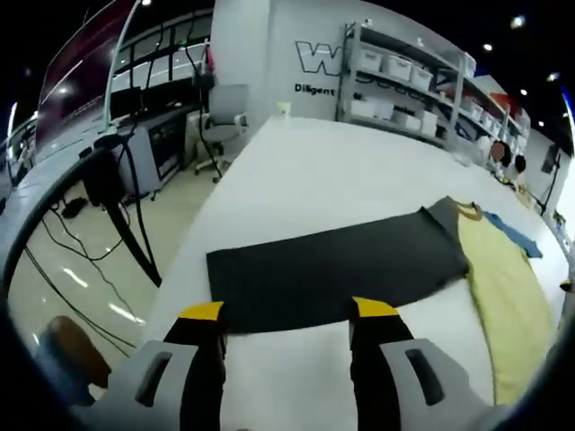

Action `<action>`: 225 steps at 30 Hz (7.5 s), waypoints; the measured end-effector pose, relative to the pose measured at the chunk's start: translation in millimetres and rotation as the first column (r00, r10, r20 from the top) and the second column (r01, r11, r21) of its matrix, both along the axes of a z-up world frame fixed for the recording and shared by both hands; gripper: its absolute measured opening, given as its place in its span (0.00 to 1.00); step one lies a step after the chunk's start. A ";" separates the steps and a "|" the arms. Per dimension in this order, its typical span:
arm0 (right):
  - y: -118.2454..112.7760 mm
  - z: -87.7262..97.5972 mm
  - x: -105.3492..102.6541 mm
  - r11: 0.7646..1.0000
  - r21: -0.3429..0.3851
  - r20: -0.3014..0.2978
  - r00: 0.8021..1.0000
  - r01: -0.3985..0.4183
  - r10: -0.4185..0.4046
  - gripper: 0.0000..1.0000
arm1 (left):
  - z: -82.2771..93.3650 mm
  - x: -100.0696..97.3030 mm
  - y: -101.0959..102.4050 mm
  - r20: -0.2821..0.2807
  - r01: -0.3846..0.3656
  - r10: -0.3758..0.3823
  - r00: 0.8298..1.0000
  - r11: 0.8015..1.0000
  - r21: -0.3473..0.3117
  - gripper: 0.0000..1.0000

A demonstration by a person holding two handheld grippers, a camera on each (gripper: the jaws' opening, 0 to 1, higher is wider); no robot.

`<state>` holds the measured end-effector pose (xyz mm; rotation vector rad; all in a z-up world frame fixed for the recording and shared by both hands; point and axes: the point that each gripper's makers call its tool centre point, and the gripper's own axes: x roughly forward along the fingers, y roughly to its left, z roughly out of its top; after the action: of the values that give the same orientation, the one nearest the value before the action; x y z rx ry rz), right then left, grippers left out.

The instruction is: Fold the garment on the visible template until the final outline fits inside the template.

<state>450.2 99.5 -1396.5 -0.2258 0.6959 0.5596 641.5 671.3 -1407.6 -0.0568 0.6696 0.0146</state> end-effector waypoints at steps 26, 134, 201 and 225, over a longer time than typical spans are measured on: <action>-8.1 -5.0 -6.2 0.999 -0.020 -0.030 0.999 0.035 -0.036 0.83 | -7.6 1.9 10.9 -0.102 0.088 -0.075 0.992 0.987 0.131 0.01; -48.6 10.8 -2.8 0.987 0.100 0.053 0.990 0.126 -0.131 0.84 | 155.0 79.8 -450.4 0.260 0.765 -0.732 0.630 0.643 -0.042 0.01; -88.0 -1.7 3.2 0.967 0.142 0.016 0.976 0.212 -0.216 0.84 | 15.7 56.1 -562.4 0.001 0.821 -0.824 0.567 0.564 -0.088 0.01; -89.7 2.4 17.2 0.969 0.141 0.030 0.978 0.201 -0.207 0.84 | 11.2 49.1 -531.1 -0.039 0.883 -0.883 0.469 0.468 0.018 0.40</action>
<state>467.4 9.8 -1394.1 -0.0367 0.6262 0.4018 690.7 140.2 -1396.4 0.3466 0.6566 -1.0139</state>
